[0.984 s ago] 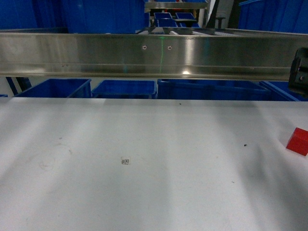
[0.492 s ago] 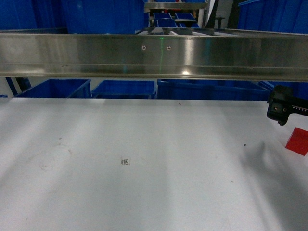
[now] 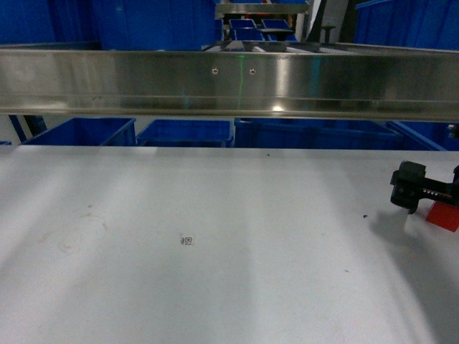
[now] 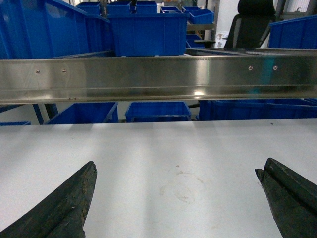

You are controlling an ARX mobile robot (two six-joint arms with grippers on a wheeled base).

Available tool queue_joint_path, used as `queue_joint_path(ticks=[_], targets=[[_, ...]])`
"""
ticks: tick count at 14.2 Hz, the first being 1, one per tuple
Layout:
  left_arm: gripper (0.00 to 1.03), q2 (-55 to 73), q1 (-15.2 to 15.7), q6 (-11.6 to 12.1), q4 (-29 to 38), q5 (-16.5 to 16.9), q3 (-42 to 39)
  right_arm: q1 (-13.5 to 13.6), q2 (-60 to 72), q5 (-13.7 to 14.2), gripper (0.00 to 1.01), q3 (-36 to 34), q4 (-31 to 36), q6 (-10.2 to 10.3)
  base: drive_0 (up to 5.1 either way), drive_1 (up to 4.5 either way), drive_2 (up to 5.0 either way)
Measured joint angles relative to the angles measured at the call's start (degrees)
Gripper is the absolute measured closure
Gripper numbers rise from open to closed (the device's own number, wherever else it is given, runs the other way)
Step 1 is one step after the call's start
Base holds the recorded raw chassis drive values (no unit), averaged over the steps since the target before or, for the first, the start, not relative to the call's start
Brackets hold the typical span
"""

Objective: Place magnetic block on left shelf second layer

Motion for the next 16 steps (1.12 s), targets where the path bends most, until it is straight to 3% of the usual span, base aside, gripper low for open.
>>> queue_joint_path(ticks=[3, 5, 7, 10, 12, 14, 16], targets=[[0.05, 0.0, 0.0, 0.0, 0.0, 0.0, 0.0, -0.6, 2.3, 0.1, 0.03, 1.0, 4.7, 0.1, 0.0, 0.00, 0.0], [0.05, 0.0, 0.0, 0.0, 0.0, 0.0, 0.0, 0.3, 2.9, 0.5, 0.06, 1.2, 8.9, -1.6, 0.0, 0.00, 0.0], [0.05, 0.0, 0.0, 0.0, 0.0, 0.0, 0.0, 1.4, 2.9, -0.4, 0.36, 1.4, 8.6, -2.4, 0.0, 0.00, 0.0], [0.05, 0.0, 0.0, 0.0, 0.0, 0.0, 0.0, 1.3, 2.3, -0.5, 0.68, 0.2, 7.7, -2.6, 0.0, 0.00, 0.0], [0.05, 0.0, 0.0, 0.0, 0.0, 0.0, 0.0, 1.8, 1.4, 0.0, 0.68, -1.7, 8.7, -3.7, 0.0, 0.00, 0.0], [0.05, 0.0, 0.0, 0.0, 0.0, 0.0, 0.0, 3.4, -0.5, -1.3, 0.68, -5.0, 13.1, -6.4, 0.0, 0.00, 0.0], [0.05, 0.0, 0.0, 0.0, 0.0, 0.0, 0.0, 6.7, -9.7, -7.2, 0.68, -8.5, 17.3, -12.0, 0.0, 0.00, 0.0]])
